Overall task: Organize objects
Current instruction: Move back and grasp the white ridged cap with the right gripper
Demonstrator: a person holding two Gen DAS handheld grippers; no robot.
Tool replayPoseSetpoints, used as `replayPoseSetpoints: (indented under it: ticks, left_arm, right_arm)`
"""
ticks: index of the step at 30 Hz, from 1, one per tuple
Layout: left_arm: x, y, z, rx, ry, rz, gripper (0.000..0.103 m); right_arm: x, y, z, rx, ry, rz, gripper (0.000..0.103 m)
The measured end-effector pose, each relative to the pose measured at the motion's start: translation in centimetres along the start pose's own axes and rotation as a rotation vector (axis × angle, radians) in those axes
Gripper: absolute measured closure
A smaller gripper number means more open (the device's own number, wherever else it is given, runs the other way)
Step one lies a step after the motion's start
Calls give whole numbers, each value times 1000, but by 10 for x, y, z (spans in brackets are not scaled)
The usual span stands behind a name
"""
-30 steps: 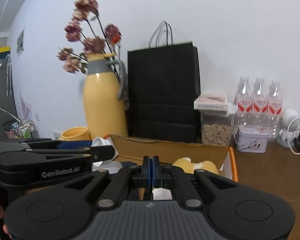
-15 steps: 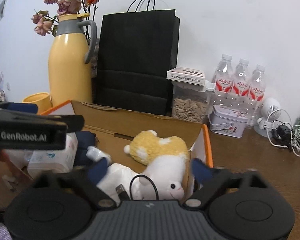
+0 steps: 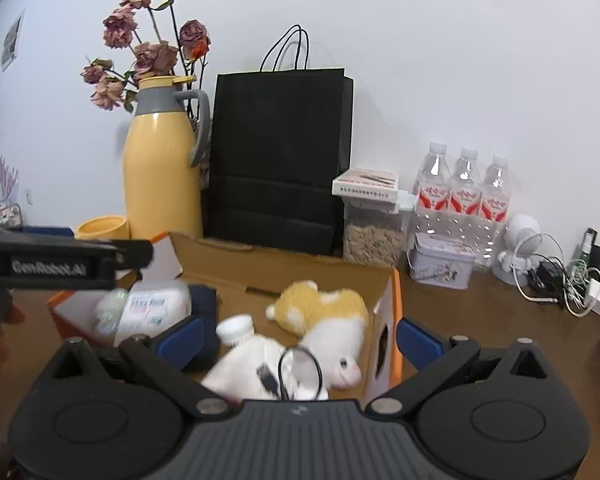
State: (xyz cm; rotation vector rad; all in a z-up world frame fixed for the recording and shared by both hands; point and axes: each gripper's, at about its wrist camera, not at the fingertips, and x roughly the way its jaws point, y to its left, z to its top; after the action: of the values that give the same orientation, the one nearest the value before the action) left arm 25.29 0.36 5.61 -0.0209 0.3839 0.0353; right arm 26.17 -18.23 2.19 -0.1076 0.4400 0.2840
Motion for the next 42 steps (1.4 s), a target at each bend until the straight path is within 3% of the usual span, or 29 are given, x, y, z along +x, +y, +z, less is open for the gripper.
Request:
replayPoseSetpoints:
  ticks: [19,22,25,27,35,42]
  left_arm:
    - [-84,54,-66,5,139,89,0]
    - [-89,62,-80,0,172,90,0]
    - [-93,67,-89,-9,196,88,0]
    - [-95,68,-93,-13,203,83,0]
    - [-97,61,-98,1,215,36,0]
    - [-84,35,-105,75,246,-72,0]
  right_arm:
    - [-89,-18,-121,18,227,-29,1]
    - [-91,-19,-131,42,241,-3,14]
    - [-91,-18,-135,55,240,16,35]
    - [-93,-19,-134,69,225,28,64]
    - [-97,-16,-133,76,188,27,65]
    - [-99,-12,-123,73,149,31,65]
